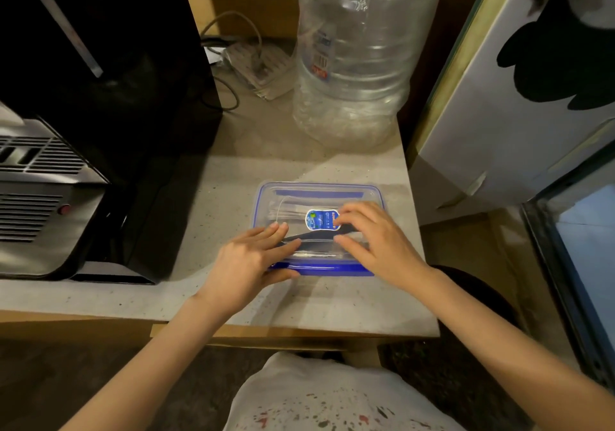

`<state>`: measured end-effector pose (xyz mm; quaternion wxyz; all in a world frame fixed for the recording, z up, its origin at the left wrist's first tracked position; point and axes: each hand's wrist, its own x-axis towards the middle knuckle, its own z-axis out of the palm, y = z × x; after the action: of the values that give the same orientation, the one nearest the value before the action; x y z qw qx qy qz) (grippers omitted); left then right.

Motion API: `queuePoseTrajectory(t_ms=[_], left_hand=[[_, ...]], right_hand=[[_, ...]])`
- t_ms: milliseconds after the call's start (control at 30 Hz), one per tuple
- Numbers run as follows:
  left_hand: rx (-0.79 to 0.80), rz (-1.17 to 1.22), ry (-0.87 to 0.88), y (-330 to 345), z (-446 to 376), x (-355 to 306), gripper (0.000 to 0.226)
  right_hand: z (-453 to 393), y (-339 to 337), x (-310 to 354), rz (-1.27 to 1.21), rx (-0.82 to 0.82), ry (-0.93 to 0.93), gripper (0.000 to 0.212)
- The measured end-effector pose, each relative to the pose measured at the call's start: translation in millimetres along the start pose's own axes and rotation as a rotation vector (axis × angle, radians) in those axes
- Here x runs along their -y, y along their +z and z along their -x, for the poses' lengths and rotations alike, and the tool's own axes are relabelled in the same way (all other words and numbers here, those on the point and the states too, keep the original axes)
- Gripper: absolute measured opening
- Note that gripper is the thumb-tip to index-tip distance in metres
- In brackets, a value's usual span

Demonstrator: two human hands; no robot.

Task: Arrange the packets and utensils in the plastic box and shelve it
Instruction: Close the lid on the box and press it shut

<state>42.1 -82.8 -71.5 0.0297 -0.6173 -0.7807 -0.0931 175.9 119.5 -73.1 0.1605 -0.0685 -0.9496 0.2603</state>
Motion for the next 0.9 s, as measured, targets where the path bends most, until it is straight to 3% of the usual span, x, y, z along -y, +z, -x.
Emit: queuePoseTrajectory(t_ms=[167, 433, 500, 767, 833, 900], left_hand=[[0.001, 0.034, 0.026, -9, -7, 6, 0.062], [-0.054, 0.094, -0.183, -26, -65, 27, 0.043], [-0.005, 0.225, -0.267, -22, -87, 34, 0.039], [0.493, 0.672, -0.575, -11, -129, 64, 0.075], [0.522, 0.724, -0.566, -11, -128, 66, 0.074], [0.481, 0.764, -0.573, -8, -126, 66, 0.058]], right_hand=[[-55, -11, -20, 0.1, 0.139, 0.125, 0.045], [-82, -12, -28, 0.128, 0.329, 0.207, 0.059], [-82, -12, -28, 0.137, 0.332, 0.214, 0.06], [-95, -20, -36, -0.054, 0.5, 0.387, 0.071], [-100, -19, -39, -0.101, 0.525, 0.445, 0.074], [-103, -18, -43, -0.147, 0.521, 0.484, 0.074]])
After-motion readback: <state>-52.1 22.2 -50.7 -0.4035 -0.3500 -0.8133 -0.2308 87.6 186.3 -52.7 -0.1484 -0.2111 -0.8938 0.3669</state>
